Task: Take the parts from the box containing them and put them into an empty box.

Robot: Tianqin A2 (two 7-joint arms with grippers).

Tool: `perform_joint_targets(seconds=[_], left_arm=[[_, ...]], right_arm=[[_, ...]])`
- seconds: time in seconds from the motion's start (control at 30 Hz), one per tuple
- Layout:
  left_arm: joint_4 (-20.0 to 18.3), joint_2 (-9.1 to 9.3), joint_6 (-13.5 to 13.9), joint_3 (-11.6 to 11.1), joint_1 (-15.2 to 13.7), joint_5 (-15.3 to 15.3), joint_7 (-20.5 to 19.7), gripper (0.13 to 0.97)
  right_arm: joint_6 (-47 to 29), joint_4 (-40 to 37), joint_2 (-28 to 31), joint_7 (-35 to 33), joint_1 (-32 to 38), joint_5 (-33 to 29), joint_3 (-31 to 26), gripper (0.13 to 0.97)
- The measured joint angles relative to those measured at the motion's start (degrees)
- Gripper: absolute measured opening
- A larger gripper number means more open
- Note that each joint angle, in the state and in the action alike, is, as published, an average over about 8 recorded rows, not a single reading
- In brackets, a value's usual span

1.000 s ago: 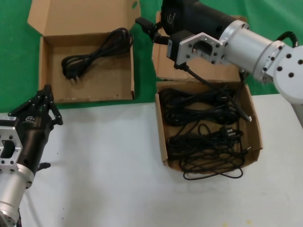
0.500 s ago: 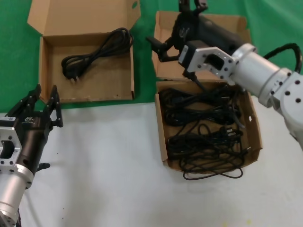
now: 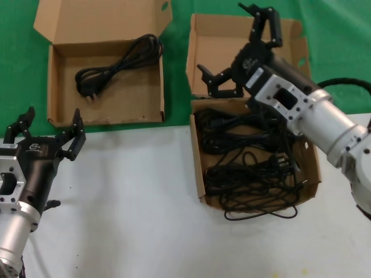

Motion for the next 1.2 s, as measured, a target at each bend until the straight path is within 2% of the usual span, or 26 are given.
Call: perform_joint_targets(seconds=[0.23,0.27,0.53,0.67,0.93,1.2], left_arm=[[0.03,0.00,-0.10,-0.05,0.05,-0.12,0.04,0.658],[0.03,0.00,-0.11,-0.05,0.06,-0.14,0.04,0.658],[0.07,0.00,-0.23,-0.11,0.12,-0.27,0.09,0.826],[0.08,0.00,-0.29,-0.13,0.15,-0.34,0.11,0.826],[0.12,-0.01,-0.40,-0.19,0.21,-0.48,0.15,0.928],[0.15,-0.01,-0.52,-0.24,0.27,-0.61,0.19,0.961]], right_arm=[[2.42,1.41,0.17,3.55,-4.62,2.54,2.11,0.966],[2.75,1.60,0.19,4.05,-5.27,2.89,2.40,0.966],[5.55,3.22,0.38,8.15,-10.56,5.80,4.82,0.966],[6.92,4.02,0.47,10.17,-13.18,7.24,6.01,0.966],[9.70,5.63,0.66,14.24,-18.48,10.15,8.43,0.966],[12.47,7.24,0.85,18.32,-23.74,13.04,10.83,0.966]])
